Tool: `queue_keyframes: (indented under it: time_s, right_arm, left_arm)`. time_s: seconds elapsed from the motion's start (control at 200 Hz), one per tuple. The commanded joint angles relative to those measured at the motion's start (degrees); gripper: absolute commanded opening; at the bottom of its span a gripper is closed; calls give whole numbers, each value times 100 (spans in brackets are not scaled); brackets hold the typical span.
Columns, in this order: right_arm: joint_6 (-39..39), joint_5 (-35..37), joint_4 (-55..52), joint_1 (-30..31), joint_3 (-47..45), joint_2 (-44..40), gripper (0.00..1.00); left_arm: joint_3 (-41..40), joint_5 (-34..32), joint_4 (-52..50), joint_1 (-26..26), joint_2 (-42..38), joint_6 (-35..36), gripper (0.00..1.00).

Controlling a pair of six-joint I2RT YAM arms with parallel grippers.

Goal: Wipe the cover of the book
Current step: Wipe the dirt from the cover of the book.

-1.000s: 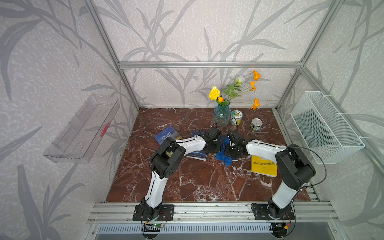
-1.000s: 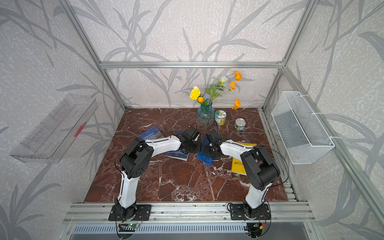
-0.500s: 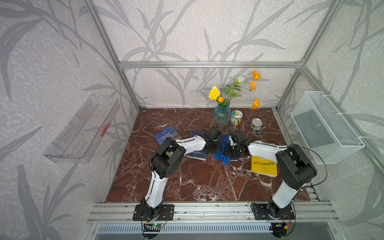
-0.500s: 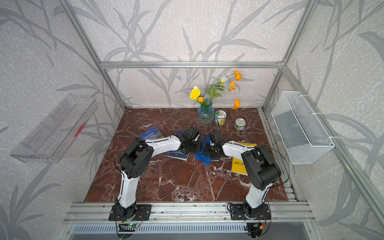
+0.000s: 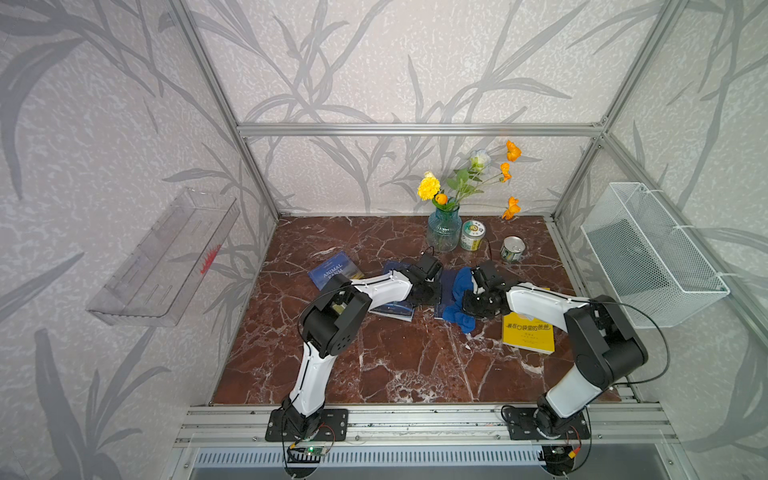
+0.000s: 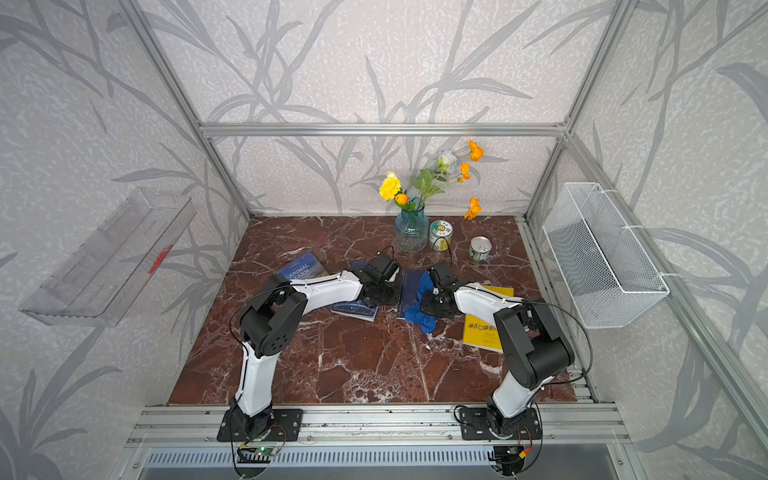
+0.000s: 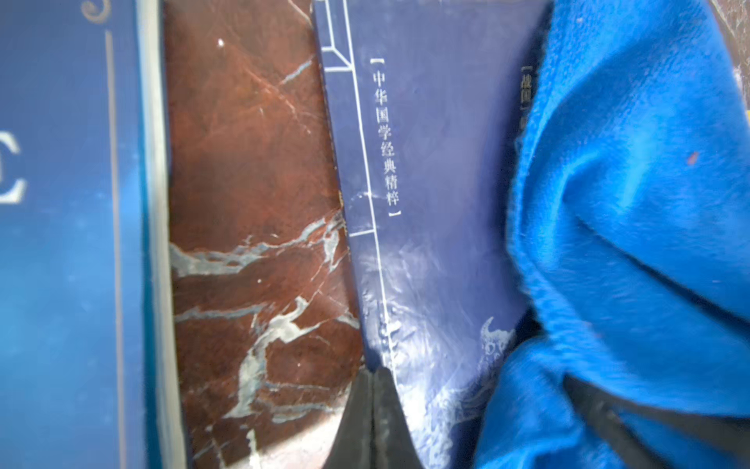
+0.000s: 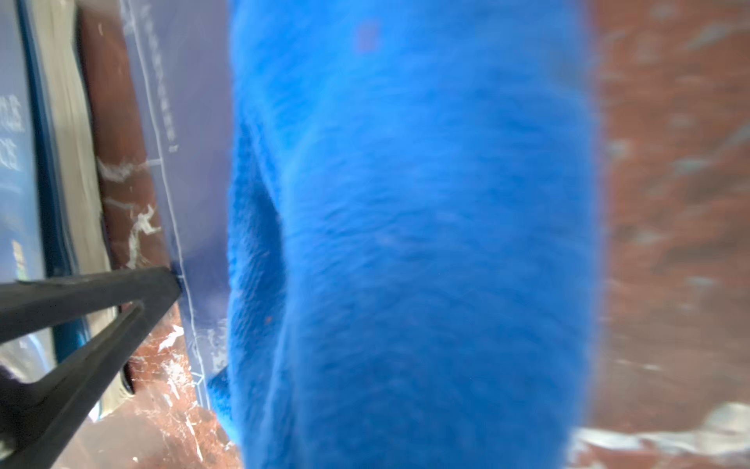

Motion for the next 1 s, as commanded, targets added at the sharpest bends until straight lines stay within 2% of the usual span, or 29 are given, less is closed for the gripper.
queue_keyframes:
  time_s: [0.0,0.13,0.285,0.58,0.745,0.995]
  right_arm:
    - [31,183,-567,349,344,561,10]
    - [187,-53,-433,411,643,1041,10]
    - [230,-132,-416,241,679,1223,9]
    - [-31,24,-350,-600,-234,314,9]
    - [-42,-99,-264,-530,-123,416,9]
    - [96,-29,-411,-15,902,1456,9]
  left_arm:
    - [-172,-108,-660,-27,302,76,5]
    - [-178,-60,-629,-28,291,56,5]
    - [-200,-56,-621,-30,261,53,5]
    - [-217,-59,-607,-27,231,54,5]
    - [-208,-97,-626,-29,229,68,5]
    - [-220,-85,-597,-36,238,64,5]
